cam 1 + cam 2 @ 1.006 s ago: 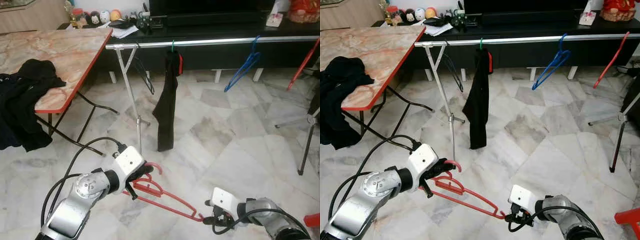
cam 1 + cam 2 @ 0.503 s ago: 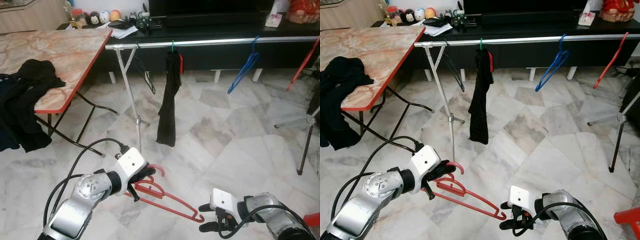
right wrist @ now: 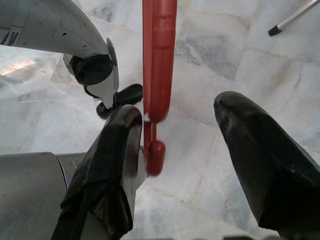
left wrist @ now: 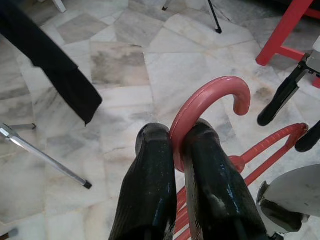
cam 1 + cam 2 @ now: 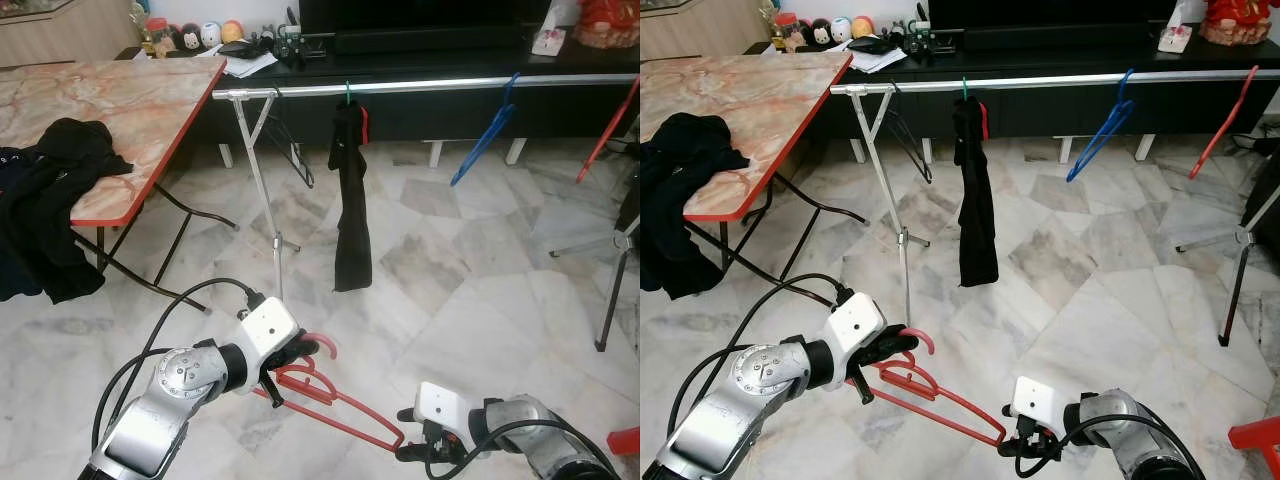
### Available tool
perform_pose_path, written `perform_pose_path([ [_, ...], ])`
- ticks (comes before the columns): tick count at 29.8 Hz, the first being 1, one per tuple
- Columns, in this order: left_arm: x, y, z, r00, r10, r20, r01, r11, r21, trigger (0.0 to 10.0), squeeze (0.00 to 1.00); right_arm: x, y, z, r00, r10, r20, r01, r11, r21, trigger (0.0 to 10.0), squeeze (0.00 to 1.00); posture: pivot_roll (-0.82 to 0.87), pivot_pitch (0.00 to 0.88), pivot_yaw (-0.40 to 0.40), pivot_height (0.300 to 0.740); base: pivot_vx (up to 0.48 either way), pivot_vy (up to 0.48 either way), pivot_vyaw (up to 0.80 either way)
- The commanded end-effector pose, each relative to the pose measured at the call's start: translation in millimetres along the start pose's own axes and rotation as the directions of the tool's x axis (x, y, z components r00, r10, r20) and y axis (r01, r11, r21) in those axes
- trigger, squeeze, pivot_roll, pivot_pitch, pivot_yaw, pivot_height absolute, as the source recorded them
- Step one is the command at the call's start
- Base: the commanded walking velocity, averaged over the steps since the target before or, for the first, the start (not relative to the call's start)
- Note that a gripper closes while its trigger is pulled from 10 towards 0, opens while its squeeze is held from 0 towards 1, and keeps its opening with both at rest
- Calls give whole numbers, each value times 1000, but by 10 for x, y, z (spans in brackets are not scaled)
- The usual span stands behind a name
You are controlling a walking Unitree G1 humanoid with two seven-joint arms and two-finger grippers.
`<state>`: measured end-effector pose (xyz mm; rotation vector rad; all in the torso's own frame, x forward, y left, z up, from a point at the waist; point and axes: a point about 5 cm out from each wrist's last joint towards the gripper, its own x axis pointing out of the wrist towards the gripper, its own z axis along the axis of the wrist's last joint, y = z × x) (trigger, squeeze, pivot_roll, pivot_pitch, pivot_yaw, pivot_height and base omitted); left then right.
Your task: Hang hanger
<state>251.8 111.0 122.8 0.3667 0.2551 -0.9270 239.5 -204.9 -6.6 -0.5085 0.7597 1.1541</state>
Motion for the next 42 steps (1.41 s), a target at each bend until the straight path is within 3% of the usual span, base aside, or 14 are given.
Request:
perform_pose_path([
  [1,-5,-8,56,1000,-18,19,18,1000,1,10000,0,21,14,6,1000,8,25,-9,1000,22,10000,0,-89,32,43,740,0,0,0],
  [5,0,-12,63,1000,-20,22,20,1000,-1,10000,0,62,76,-18,997,62,40,-65,994,82,10000,0,-87,35,41,740,0,0,0],
  [12,9,-11,83,999,-23,29,23,1000,-3,10000,0,79,115,-98,999,51,7,-51,995,89,10000,0,-87,41,41,740,0,0,0],
  [13,6,-7,83,999,-22,28,22,1000,-2,10000,0,79,117,-106,999,52,5,-52,994,92,5137,0,-87,41,41,740,0,0,0],
  [16,4,-4,85,999,-21,28,21,1000,-2,10000,0,78,116,-108,999,52,4,-52,994,94,5137,0,-84,42,41,740,0,0,0],
  [17,1,-1,85,999,-20,27,20,1000,-2,10000,0,77,117,-111,999,53,5,-54,994,97,0,0,-84,43,41,740,0,0,0],
  [42,5,5,103,999,-25,31,25,1000,1,10000,0,100,110,-113,999,39,7,-40,995,96,0,0,-84,48,43,740,0,0,0],
])
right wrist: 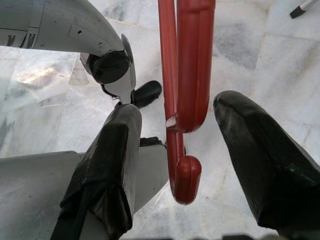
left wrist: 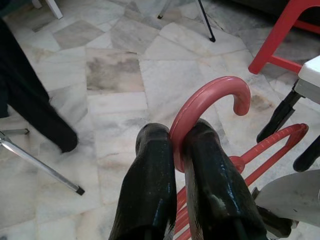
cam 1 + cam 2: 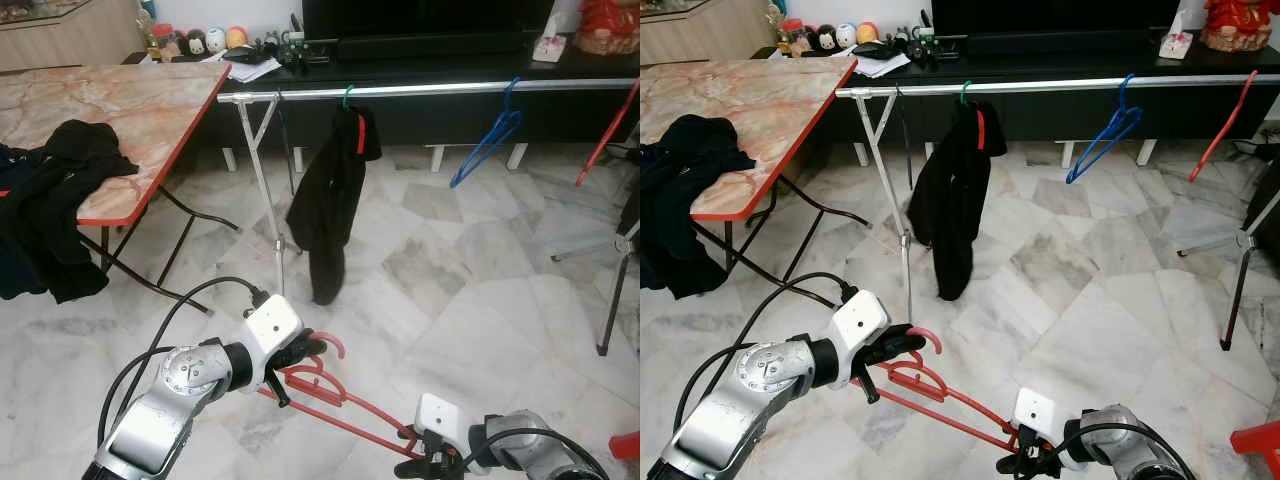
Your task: Hang hanger
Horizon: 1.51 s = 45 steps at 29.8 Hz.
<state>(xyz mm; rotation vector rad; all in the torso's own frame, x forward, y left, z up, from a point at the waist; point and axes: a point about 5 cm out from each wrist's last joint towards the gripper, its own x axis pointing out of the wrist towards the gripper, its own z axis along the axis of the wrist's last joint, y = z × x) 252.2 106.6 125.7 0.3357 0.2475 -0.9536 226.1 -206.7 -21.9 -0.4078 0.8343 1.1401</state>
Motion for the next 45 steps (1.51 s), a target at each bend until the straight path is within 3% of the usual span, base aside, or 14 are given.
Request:
perform_pose_path([
  [1,-17,18,59,1000,0,7,0,1000,19,10000,0,22,-2,37,1000,3,9,-3,1000,-13,0,0,-84,48,43,740,0,0,0],
  [13,-10,15,63,1000,-5,8,5,1000,20,10000,0,22,-11,45,1000,-4,8,4,1000,-26,0,0,-84,48,43,740,0,0,0],
  [14,-10,16,63,1000,-6,8,6,1000,21,10000,0,22,-14,47,1000,-8,5,8,999,-33,4431,0,-86,49,45,740,0,0,0],
  [20,-10,17,64,1000,-7,8,7,1000,22,10000,0,21,-18,50,1000,-13,2,14,999,-44,4431,0,-86,49,45,740,0,0,0],
  [21,-8,19,68,1000,-9,9,9,1000,23,10000,0,33,-27,68,1000,-24,7,24,999,-43,0,0,-86,49,47,740,0,0,0],
  [22,-8,20,70,1000,-9,9,9,1000,23,10000,0,36,-31,73,1000,-28,8,29,999,-39,980,0,-86,49,47,740,0,0,0],
  [23,-8,21,71,1000,-9,10,9,1000,23,10000,0,38,-34,75,999,-31,8,31,999,-37,980,0,-86,49,47,740,0,0,0],
  [24,-6,20,72,1000,-10,10,9,1000,23,10000,0,38,-37,74,999,-33,5,33,999,-36,10000,0,-86,49,48,740,0,0,0],
  [30,-6,18,72,1000,-14,8,14,1000,24,10000,0,40,-18,58,1000,-8,1,8,1000,-24,10000,0,-84,48,47,740,0,0,0],
  [37,-39,24,42,1000,-20,-9,20,999,27,10000,0,-5,24,-83,996,16,-91,-21,998,-60,10000,0,-84,46,47,740,0,0,0],
  [43,-58,47,18,1000,-8,-22,9,999,34,10000,0,-28,-13,-95,994,-19,-108,13,998,-62,10000,0,-83,42,46,740,0,0,0],
  [45,-73,56,-1,1000,0,-30,1,999,34,10000,0,-63,-63,-130,987,-77,-143,69,996,-62,10000,0,-84,38,44,740,0,0,0],
])
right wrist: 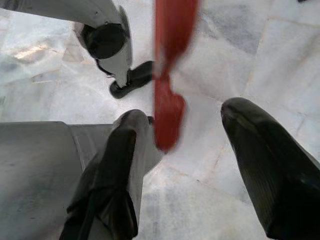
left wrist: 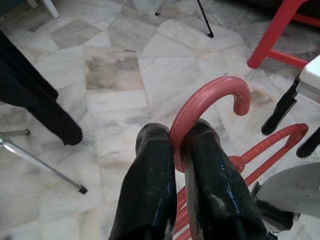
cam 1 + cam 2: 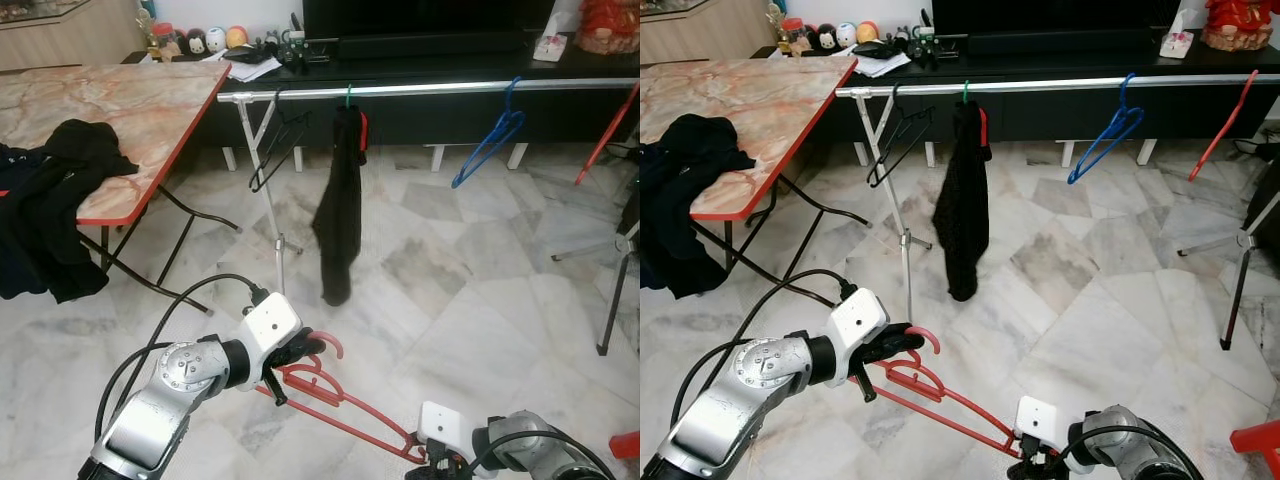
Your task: Hang hanger
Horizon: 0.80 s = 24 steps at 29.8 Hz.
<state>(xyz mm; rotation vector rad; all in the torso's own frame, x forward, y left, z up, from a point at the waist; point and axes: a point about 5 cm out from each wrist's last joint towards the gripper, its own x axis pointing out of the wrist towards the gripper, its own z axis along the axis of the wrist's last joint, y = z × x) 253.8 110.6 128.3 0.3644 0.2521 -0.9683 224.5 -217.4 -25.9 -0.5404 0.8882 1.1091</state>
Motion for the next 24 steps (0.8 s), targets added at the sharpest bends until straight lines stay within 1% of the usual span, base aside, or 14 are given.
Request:
perform_pose_path([
  [1,-47,17,-17,1000,15,-17,-15,1000,9,10000,0,-24,-37,-43,998,-38,-43,39,999,3,10000,0,-84,38,44,740,0,0,0],
  [3,-51,18,-22,1000,17,-18,-17,1000,8,10000,0,-31,-50,-63,996,-61,-57,62,998,8,10000,0,-85,37,44,740,0,0,0],
  [4,-54,17,-29,1000,19,-21,-19,1000,8,10000,0,-47,-91,-103,989,-124,-85,128,991,43,10000,0,-84,35,43,740,0,0,0],
  [7,-55,14,-33,1000,20,-21,-20,1000,7,10000,0,-63,-130,-147,976,-187,-114,199,975,101,10000,0,-84,35,43,740,0,0,0],
  [13,-58,10,-34,1000,21,-22,-20,1000,7,10000,0,-63,-125,-160,973,-204,-108,215,971,104,10000,0,-82,32,42,740,0,0,0],
  [14,-62,9,-39,999,26,-23,-26,1000,6,10000,0,-60,-116,-325,923,-344,-174,385,851,356,10000,0,-82,32,43,740,0,0,0],
  [15,-62,9,-39,999,26,-23,-26,1000,6,10000,0,-60,-116,-325,923,-344,-174,385,851,356,10000,0,-82,32,43,740,0,0,0],
  [16,-63,8,-41,999,29,-23,-29,1000,4,10000,0,-36,-82,-403,883,-418,-213,464,705,537,10000,0,-83,33,44,740,0,0,0],
  [18,-60,9,-40,999,31,-22,-31,1000,2,10000,0,-10,-58,-425,860,-459,-224,488,608,626,10000,0,-81,36,45,740,0,0,0],
  [19,-58,8,-40,999,32,-21,-32,999,2,10000,0,2,-37,-448,848,-472,-242,502,568,652,10000,0,-81,36,45,740,0,0,0],
  [20,-55,7,-37,999,33,-20,-33,999,0,10000,0,30,12,-486,832,-485,-269,519,509,687,10000,0,-81,36,47,740,0,0,0],
  [21,-55,7,-37,999,33,-20,-33,999,0,10000,0,30,12,-486,832,-485,-269,519,509,687,10000,0,-81,36,47,740,0,0,0],
  [22,-54,8,-35,999,33,-19,-33,999,-1,10000,0,68,63,-504,829,-485,-278,517,476,711,10000,0,-78,38,49,740,0,0,0],
  [24,-53,11,-33,999,34,-17,-34,999,-2,10000,0,138,139,-504,833,-479,-277,505,452,735,10000,0,-79,40,50,740,0,0,0],
])
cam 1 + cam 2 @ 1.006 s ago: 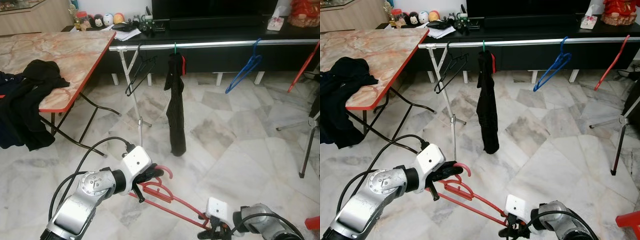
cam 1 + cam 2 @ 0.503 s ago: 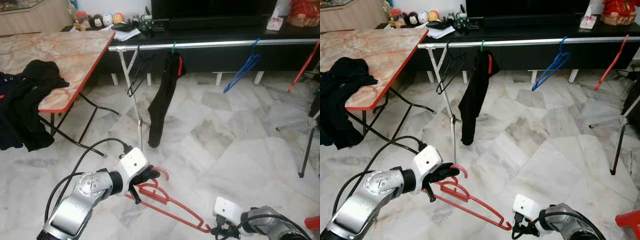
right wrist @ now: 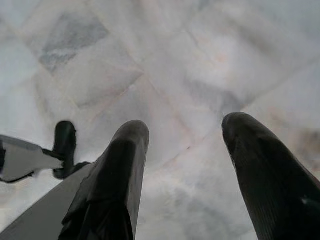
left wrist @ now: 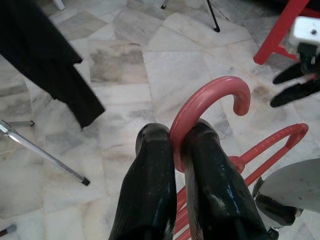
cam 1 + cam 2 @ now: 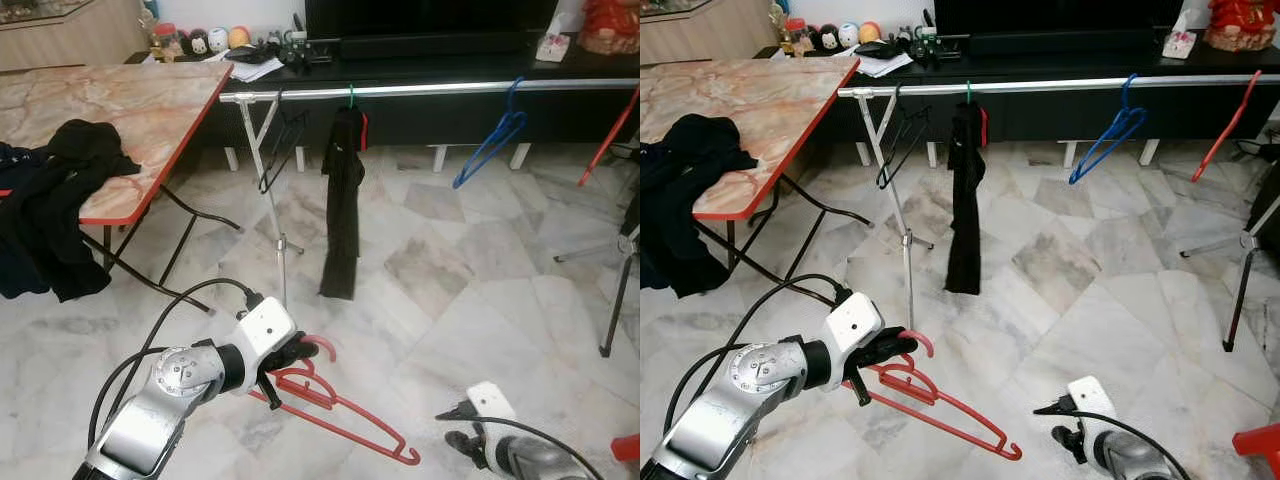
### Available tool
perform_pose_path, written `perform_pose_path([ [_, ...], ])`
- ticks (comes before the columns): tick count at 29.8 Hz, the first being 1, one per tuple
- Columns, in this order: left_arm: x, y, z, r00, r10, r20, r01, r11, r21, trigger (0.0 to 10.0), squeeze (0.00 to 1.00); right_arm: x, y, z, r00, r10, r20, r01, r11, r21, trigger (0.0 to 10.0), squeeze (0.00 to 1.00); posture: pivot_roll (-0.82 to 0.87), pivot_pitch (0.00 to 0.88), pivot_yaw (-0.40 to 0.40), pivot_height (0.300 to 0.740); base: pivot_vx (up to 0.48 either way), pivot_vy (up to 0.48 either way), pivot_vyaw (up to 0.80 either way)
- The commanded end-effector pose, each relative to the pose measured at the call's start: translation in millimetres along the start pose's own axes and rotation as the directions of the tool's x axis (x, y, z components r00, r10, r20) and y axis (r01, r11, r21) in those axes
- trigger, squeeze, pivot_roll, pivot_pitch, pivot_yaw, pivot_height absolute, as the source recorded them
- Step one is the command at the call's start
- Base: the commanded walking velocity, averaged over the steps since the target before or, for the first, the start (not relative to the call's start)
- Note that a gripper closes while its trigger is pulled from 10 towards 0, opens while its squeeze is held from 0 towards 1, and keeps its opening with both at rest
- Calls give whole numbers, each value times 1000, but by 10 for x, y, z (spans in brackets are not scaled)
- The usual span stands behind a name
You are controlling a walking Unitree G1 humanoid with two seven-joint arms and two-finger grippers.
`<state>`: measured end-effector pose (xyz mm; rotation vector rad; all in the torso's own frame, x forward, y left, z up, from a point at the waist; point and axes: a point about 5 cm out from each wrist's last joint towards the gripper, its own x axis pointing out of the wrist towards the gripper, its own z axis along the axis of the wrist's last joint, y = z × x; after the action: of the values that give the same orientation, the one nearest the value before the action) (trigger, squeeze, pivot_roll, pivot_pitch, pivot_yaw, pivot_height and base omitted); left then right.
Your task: Hang hanger
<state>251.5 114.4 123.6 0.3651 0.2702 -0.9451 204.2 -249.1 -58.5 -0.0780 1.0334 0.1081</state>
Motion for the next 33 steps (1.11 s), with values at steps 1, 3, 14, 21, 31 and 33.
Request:
perform_pose_path([
  [1,-28,22,27,1000,16,2,-16,1000,8,10000,0,26,93,-105,1000,5,-15,-4,997,76,10000,0,-79,40,50,740,0,0,0],
  [3,-18,24,32,1000,22,4,-22,1000,9,10000,0,34,127,-196,999,-21,-31,27,979,200,10000,0,-78,40,49,740,0,0,0],
  [14,-21,14,42,1000,28,9,-28,1000,2,10000,0,54,260,-373,997,-26,-73,43,966,253,10000,827,-67,48,48,740,0,0,0],
  [21,-15,19,45,999,31,9,-31,1000,1,10000,0,25,161,-391,996,-55,-75,71,969,235,10000,1000,-72,52,46,740,0,0,0],
  [31,-4,18,53,1000,28,12,-28,1000,0,10000,0,-28,19,-447,993,-84,-82,100,973,207,10000,1000,-74,52,45,740,0,0,0],
  [33,-7,21,54,1000,29,11,-29,1000,1,10000,0,-32,14,-463,993,-85,-87,100,978,182,10000,1000,-73,52,44,740,0,0,0],
])
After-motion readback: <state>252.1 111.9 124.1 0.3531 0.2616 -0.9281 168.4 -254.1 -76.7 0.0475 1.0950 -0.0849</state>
